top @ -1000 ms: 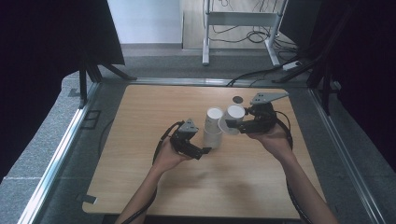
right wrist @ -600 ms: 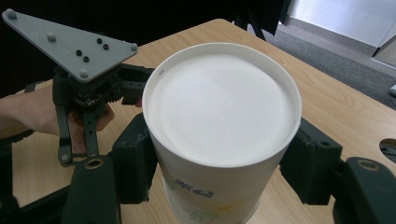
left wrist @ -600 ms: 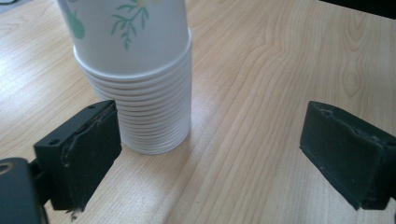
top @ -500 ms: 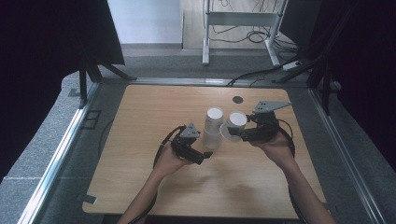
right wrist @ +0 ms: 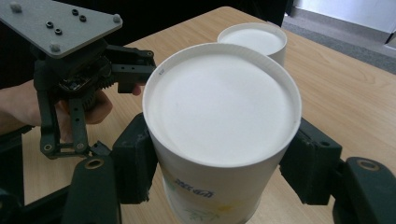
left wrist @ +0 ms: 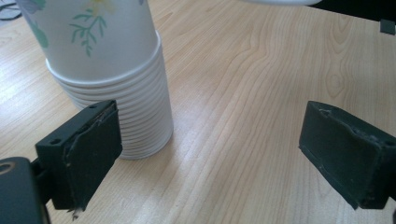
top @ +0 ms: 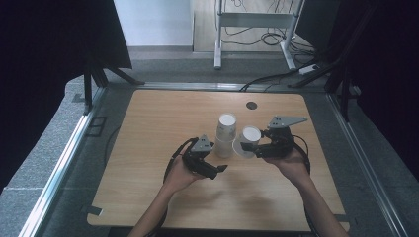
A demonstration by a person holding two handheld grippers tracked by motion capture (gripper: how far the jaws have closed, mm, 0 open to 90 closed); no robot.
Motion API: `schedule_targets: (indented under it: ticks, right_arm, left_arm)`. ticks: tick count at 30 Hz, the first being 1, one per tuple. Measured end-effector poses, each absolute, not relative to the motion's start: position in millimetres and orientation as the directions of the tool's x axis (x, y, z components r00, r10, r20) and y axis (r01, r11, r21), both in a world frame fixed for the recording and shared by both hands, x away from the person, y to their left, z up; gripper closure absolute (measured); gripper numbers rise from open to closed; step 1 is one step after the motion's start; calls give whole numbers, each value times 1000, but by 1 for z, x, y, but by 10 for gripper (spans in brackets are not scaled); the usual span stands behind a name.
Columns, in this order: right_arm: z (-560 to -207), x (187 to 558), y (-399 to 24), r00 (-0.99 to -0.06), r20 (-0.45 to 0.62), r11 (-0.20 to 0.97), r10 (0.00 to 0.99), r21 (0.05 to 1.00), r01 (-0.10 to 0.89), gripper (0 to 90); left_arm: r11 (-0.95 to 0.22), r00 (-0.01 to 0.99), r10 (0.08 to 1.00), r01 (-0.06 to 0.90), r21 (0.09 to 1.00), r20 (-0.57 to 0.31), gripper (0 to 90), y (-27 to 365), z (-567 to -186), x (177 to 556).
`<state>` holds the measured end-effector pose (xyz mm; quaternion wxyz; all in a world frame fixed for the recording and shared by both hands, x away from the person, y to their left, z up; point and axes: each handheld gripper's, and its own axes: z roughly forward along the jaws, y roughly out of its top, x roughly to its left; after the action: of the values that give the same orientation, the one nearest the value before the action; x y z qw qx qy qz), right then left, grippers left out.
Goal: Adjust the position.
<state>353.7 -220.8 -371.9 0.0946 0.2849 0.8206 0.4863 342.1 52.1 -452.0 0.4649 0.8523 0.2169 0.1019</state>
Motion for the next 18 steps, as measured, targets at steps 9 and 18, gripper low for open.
schedule_targets:
  ticks: [9, 18]
  right_arm:
    - [-388, 350, -220, -813, 177, 322, 555, 855, 406, 342]
    - [-405, 348, -220, -800, 243, 268, 549, 855, 444, 342]
  left_arm:
    - [-464, 892, 452, 266, 845, -33, 56, 47, -455, 336]
    - [-459, 896, 442, 253, 852, -28, 56, 41, -458, 332]
